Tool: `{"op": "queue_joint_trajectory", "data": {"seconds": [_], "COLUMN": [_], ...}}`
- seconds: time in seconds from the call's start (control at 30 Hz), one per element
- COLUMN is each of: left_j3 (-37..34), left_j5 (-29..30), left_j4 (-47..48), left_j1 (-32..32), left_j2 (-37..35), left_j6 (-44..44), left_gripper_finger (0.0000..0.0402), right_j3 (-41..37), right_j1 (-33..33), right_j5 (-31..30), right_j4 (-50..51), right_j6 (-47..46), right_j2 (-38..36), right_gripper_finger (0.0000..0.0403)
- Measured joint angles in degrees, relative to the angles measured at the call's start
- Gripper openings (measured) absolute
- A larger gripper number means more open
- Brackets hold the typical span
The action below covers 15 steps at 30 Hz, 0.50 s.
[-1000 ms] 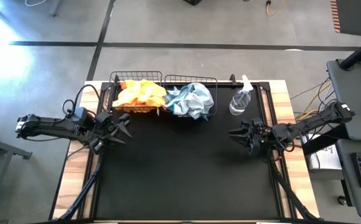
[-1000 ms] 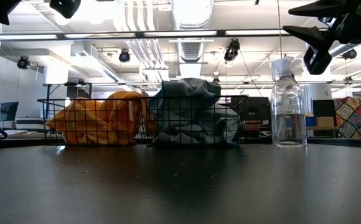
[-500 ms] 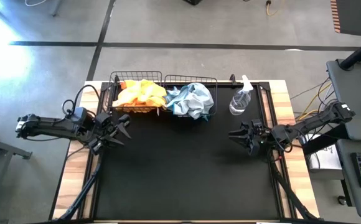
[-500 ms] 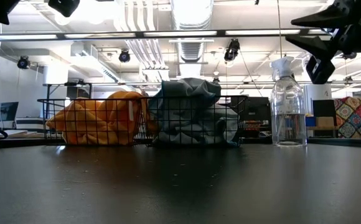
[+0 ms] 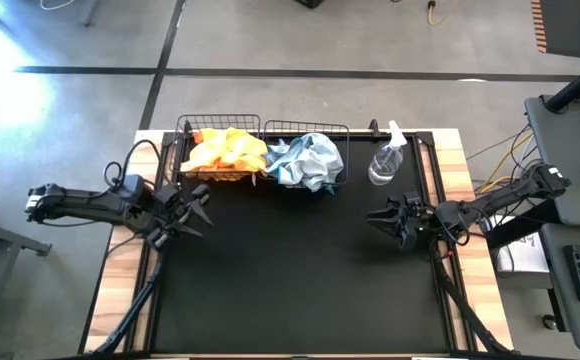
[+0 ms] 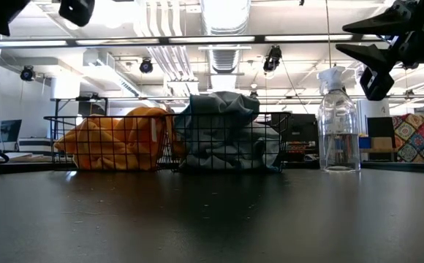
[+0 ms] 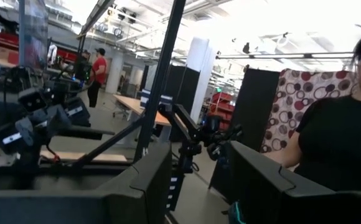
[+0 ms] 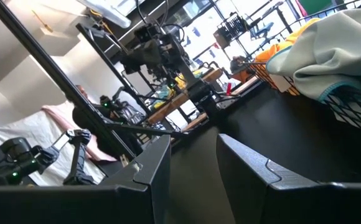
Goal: Sort microfiber towel by color & place in baskets
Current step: Return to Home Position
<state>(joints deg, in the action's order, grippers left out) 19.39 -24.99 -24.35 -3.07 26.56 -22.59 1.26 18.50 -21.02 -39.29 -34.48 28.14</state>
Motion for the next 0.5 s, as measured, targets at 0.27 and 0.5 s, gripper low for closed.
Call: {"op": "queue_joint_trajectory", "data": {"seconds": [0.27, 0.5], "left_j3": [-3.8, -7.4], "left_j5": [0.0, 0.5], "left_j4": [-0.7, -0.7], "left_j1": [0.0, 0.0], "left_j2": [-1.5, -2.3], "left_j6": [-0.4, 1.5], "left_gripper_finger": [0.0141, 0.0141], "right_j3": [0.0, 0.0], "right_j1": [0.0, 0.0], "right_j5": [0.0, 0.0], "right_j4": [0.0, 0.0], "right_j6": [0.1, 1.4], "right_j2": [0.0, 0.0], "right_gripper_finger": [0.0123, 0.0123]}}
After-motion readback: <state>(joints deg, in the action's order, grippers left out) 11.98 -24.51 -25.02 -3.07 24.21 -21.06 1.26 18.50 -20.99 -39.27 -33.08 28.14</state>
